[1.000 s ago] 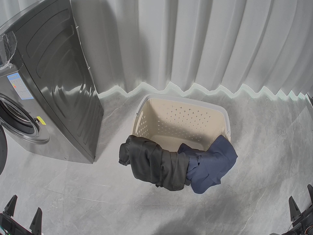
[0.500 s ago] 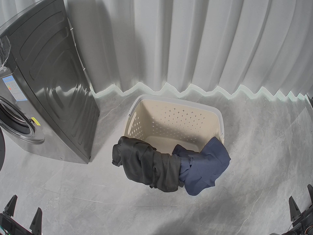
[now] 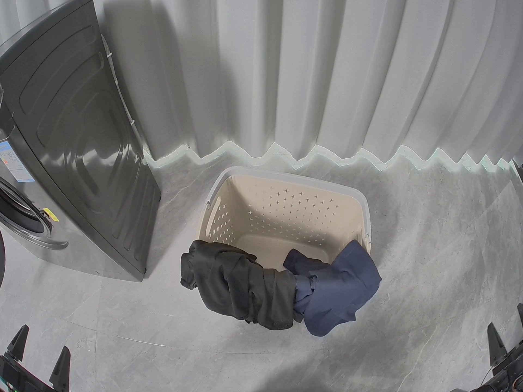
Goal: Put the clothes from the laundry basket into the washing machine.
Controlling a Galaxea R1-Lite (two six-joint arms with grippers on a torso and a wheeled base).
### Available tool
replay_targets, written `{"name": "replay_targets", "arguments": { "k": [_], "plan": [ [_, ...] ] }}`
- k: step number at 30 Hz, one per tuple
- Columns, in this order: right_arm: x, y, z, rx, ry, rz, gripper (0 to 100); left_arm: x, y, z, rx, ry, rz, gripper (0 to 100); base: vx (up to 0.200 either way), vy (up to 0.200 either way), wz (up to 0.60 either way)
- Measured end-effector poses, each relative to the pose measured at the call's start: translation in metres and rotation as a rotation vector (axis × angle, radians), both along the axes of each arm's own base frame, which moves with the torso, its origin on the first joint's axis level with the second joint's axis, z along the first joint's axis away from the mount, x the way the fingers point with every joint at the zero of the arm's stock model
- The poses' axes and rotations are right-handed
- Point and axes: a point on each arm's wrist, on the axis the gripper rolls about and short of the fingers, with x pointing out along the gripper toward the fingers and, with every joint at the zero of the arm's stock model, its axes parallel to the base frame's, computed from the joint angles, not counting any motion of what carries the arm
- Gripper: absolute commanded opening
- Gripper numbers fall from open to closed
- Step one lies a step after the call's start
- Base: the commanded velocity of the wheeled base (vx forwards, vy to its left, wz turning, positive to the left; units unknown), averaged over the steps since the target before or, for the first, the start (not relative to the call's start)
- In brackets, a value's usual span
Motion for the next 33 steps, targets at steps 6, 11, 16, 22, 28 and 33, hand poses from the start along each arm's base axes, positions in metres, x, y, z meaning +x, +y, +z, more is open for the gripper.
{"name": "replay_targets", "arguments": {
  "k": [6,11,16,22,28,33],
  "plan": [
    [-0.008,0.0,0.027,-0.003,-0.085,0.007,100,0.0,0.0,0.0,0.001,0.0,-0.002,100,-0.067,0.0,0.0],
    [0.0,0.0,0.034,0.005,0.001,0.047,100,0.0,0.0,0.0,0.002,0.0,-0.002,100,-0.04,0.0,0.0],
    [0.023,0.002,0.046,0.019,0.128,0.089,100,0.0,0.0,0.0,0.004,0.001,-0.001,100,0.0,0.0,0.0],
    [0.063,0.004,0.062,0.039,0.252,0.14,100,0.0,0.0,0.0,0.007,0.001,0.001,100,0.0,0.0,0.0],
    [0.112,0.012,0.067,0.093,0.36,0.202,100,0.0,0.0,0.0,0.008,0.001,0.003,100,0.0,0.0,0.0],
    [0.153,0.027,0.059,0.126,0.447,0.251,100,0.0,0.0,0.0,0.008,0.001,0.004,100,0.0,0.0,0.0]
  ]
}}
